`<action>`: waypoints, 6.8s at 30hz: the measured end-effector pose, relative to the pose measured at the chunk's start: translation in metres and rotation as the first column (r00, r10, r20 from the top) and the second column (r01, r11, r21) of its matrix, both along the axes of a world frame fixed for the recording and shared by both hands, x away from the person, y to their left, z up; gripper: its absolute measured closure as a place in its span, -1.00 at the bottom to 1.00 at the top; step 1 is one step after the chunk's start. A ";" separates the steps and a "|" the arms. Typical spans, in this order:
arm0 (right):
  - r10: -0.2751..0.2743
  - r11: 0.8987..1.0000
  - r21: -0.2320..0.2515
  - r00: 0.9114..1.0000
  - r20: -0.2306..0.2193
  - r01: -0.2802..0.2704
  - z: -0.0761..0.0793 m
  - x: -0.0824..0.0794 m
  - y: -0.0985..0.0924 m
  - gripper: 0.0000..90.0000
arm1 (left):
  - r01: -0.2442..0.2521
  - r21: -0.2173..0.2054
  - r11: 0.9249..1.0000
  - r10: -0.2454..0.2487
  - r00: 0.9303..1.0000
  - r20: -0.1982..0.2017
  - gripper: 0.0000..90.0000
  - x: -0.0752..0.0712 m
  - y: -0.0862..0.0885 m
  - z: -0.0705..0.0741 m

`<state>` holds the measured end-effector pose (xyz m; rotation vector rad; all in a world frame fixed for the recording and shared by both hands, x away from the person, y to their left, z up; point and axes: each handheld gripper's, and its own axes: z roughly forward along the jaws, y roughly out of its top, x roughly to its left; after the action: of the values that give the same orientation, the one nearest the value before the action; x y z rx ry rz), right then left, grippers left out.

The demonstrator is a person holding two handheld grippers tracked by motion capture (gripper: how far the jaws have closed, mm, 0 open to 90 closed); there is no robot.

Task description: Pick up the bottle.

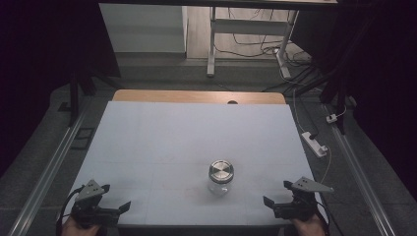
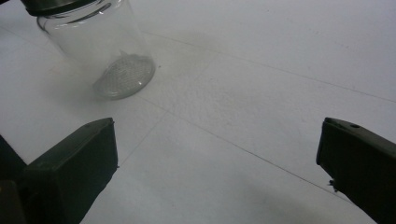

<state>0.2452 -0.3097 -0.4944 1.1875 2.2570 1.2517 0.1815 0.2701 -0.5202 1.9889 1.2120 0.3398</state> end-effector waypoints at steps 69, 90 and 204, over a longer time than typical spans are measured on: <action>0.203 0.979 -0.032 0.978 0.039 -0.202 0.003 0.009 0.052 -1.00 | 0.026 -0.006 1.000 -0.026 1.000 -0.018 -0.95 0.002 -0.001 -0.001; 0.270 0.962 -0.041 0.963 -0.002 -0.270 -0.004 0.026 0.088 -1.00 | 0.033 -0.001 0.999 -0.033 0.999 -0.017 -0.95 0.002 -0.001 -0.001; 0.494 0.869 -0.054 0.862 0.117 -0.491 0.040 0.058 0.197 -0.67 | 0.044 -0.026 0.999 -0.045 0.999 -0.016 -0.97 0.002 0.002 0.000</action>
<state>0.3036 -0.1132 -0.4545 0.5026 2.5563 1.4167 0.1836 0.2721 -0.5207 1.9969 1.1747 0.2852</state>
